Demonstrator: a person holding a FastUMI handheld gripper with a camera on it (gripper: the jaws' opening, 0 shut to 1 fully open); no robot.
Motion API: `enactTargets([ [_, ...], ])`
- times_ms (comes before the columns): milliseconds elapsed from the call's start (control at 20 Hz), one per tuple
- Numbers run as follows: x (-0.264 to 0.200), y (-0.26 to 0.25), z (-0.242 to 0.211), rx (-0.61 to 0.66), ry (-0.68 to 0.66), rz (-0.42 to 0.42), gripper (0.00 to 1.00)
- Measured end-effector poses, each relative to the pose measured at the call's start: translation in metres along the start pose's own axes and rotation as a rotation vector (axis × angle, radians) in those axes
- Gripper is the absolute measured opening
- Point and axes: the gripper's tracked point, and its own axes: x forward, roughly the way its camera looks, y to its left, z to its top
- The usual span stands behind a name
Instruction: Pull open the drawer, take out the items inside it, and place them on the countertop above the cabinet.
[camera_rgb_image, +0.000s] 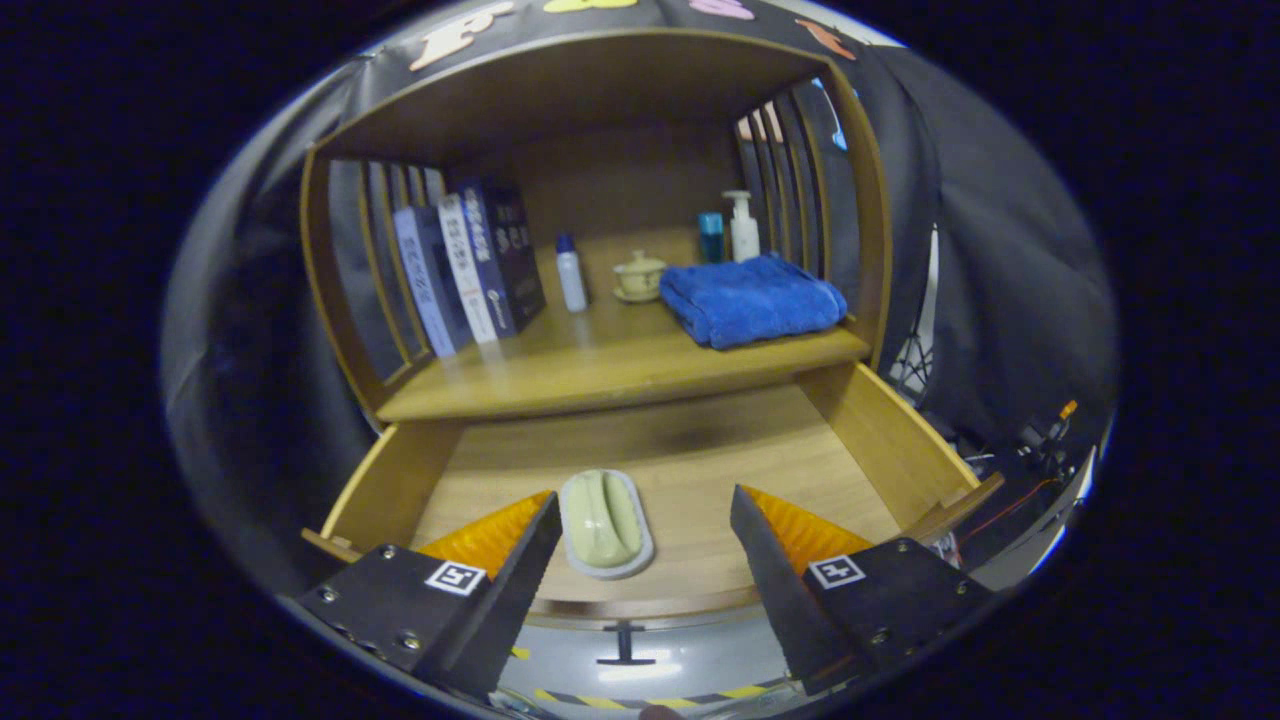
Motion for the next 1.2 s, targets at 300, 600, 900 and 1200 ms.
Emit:
enactTargets([
  [300, 0.056, 0.037, -0.03, -0.046, 0.23, 0.044, 1.0],
  [600, 0.08, 0.055, -0.052, 0.067, 0.328, 0.074, 0.37],
  [900, 0.075, 0.049, -0.061, 0.052, 0.332, 0.073, 0.13],
  [1200, 0.041, 0.05, -0.026, 0.075, 0.126, 0.138, 0.13],
])
